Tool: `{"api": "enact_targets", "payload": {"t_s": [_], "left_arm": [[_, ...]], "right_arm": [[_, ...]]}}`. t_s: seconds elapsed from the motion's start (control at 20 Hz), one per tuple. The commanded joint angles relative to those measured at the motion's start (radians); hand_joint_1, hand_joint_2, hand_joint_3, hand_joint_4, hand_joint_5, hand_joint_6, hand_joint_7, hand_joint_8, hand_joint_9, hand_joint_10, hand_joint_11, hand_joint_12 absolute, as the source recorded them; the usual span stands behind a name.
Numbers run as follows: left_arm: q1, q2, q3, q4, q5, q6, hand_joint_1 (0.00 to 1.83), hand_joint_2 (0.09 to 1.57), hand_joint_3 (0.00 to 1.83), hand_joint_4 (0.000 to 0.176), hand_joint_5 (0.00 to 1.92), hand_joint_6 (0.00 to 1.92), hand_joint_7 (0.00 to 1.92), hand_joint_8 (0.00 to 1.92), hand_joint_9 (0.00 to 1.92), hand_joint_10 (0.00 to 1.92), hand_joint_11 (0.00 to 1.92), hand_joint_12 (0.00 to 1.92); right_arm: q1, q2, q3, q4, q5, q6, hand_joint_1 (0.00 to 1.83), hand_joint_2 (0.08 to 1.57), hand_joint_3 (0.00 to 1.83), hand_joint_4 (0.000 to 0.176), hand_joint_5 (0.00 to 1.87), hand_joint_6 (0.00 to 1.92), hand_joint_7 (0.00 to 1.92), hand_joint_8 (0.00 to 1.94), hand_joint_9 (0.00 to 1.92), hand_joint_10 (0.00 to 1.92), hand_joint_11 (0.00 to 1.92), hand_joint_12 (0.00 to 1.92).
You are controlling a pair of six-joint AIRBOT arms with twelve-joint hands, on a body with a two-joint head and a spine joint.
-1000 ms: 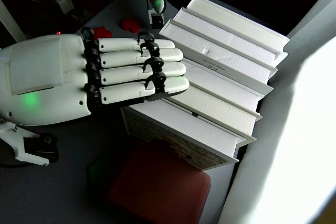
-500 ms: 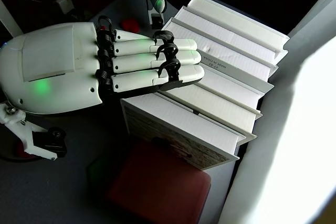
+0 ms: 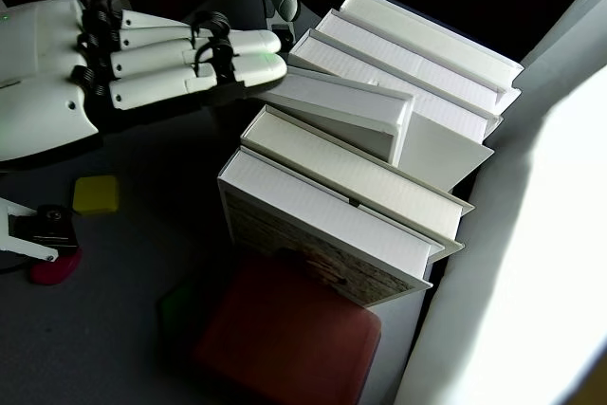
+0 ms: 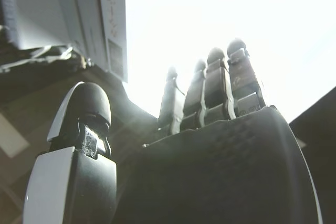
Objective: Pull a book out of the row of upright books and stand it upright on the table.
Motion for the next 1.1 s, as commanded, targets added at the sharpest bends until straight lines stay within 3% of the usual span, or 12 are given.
{"api": "enact_targets", "payload": {"t_s": [0.0, 0.15, 0.25, 0.35, 0.55, 0.65, 0.7, 0.75, 0.8, 0.85, 0.9, 1.05], "left_arm": [[-0.004, 0.006, -0.001, -0.020, -0.128, -0.011, 0.35, 1.37, 0.00, 0.068, 0.09, 0.00, 0.00, 0.00, 0.00, 0.00, 0.00, 0.00], [-0.003, 0.009, -0.004, -0.020, -0.133, -0.011, 0.35, 1.36, 0.00, 0.077, 0.10, 0.00, 0.00, 0.00, 0.00, 0.00, 0.00, 0.00], [-0.003, 0.011, -0.006, -0.022, -0.136, -0.011, 0.35, 1.36, 0.00, 0.066, 0.10, 0.00, 0.00, 0.00, 0.00, 0.00, 0.00, 0.00], [0.000, 0.011, -0.006, -0.024, -0.138, -0.011, 0.34, 1.36, 0.00, 0.075, 0.10, 0.00, 0.00, 0.00, 0.00, 0.00, 0.00, 0.00], [0.002, 0.011, -0.007, -0.028, -0.139, -0.011, 0.35, 1.36, 0.00, 0.061, 0.10, 0.00, 0.00, 0.00, 0.00, 0.00, 0.00, 0.00], [0.002, 0.011, -0.006, -0.029, -0.138, -0.011, 0.36, 1.36, 0.00, 0.048, 0.11, 0.00, 0.00, 0.00, 0.00, 0.00, 0.00, 0.00], [0.002, 0.010, -0.006, -0.030, -0.139, -0.011, 0.36, 1.36, 0.00, 0.051, 0.11, 0.00, 0.00, 0.00, 0.00, 0.00, 0.00, 0.00], [0.002, 0.010, -0.006, -0.030, -0.139, -0.011, 0.36, 1.37, 0.00, 0.055, 0.11, 0.00, 0.00, 0.00, 0.00, 0.00, 0.00, 0.00], [0.002, 0.010, -0.006, -0.030, -0.139, -0.011, 0.35, 1.36, 0.00, 0.055, 0.10, 0.00, 0.00, 0.00, 0.00, 0.00, 0.00, 0.00], [0.002, 0.010, -0.006, -0.030, -0.139, -0.011, 0.36, 1.37, 0.00, 0.055, 0.11, 0.00, 0.00, 0.00, 0.00, 0.00, 0.00, 0.00], [0.002, 0.010, -0.006, -0.030, -0.139, -0.011, 0.36, 1.36, 0.00, 0.067, 0.11, 0.00, 0.00, 0.00, 0.00, 0.00, 0.00, 0.00], [0.003, 0.010, -0.006, -0.032, -0.139, -0.011, 0.37, 1.37, 0.00, 0.058, 0.10, 0.00, 0.00, 0.00, 0.00, 0.00, 0.00, 0.00]], "right_arm": [[-0.011, 0.005, -0.010, -0.003, 0.100, 0.004, 0.35, 1.43, 0.01, 0.000, 0.78, 0.65, 0.25, 0.01, 0.00, 0.00, 0.00, 0.00], [-0.068, 0.029, -0.041, -0.028, 0.176, 0.045, 0.22, 1.45, 0.00, 0.000, 0.78, 0.72, 0.28, 0.01, 0.00, 0.00, 0.00, 0.00], [-0.098, 0.040, -0.056, -0.058, 0.211, 0.083, 0.16, 1.45, 0.00, 0.000, 0.80, 0.72, 0.32, 0.02, 0.00, 0.00, 0.00, 0.00], [-0.132, 0.049, -0.072, -0.072, 0.249, 0.105, 0.07, 1.44, 0.00, 0.000, 0.76, 0.70, 0.33, 0.02, 0.01, 0.01, 0.01, 0.01], [-0.164, 0.066, -0.087, -0.090, 0.285, 0.131, 0.07, 1.42, 0.00, 0.000, 0.74, 0.62, 0.34, 0.01, 0.03, 0.02, 0.01, 0.01], [-0.159, 0.066, -0.078, -0.082, 0.285, 0.131, 0.12, 1.43, 0.00, 0.000, 0.55, 0.51, 0.27, 0.00, 0.01, 0.10, 0.00, 0.40], [-0.153, 0.066, -0.072, -0.077, 0.285, 0.132, 0.19, 1.42, 0.00, 0.000, 0.36, 0.40, 0.21, 0.00, 0.01, 0.12, 0.00, 0.43], [-0.148, 0.066, -0.069, -0.077, 0.285, 0.132, 0.23, 1.44, 0.00, 0.000, 0.17, 0.24, 0.12, 0.00, 0.00, 0.04, 0.00, 0.11], [-0.139, 0.067, -0.062, -0.077, 0.285, 0.133, 0.30, 1.42, 0.00, 0.000, 0.10, 0.13, 0.11, 0.00, 0.02, 0.04, 0.00, 0.07], [-0.131, 0.073, -0.060, -0.077, 0.285, 0.134, 0.39, 1.40, 0.00, 0.021, 0.02, 0.03, 0.02, 0.00, 0.00, 0.01, 0.00, 0.01], [-0.124, 0.081, -0.058, -0.080, 0.285, 0.135, 0.61, 1.32, 0.00, 0.055, 0.00, 0.00, 0.00, 0.00, 0.00, 0.00, 0.00, 0.00], [-0.098, 0.116, -0.055, -0.107, 0.262, 0.139, 0.81, 1.18, 0.00, 0.117, 0.00, 0.00, 0.00, 0.00, 0.00, 0.00, 0.00, 0.00]]}}
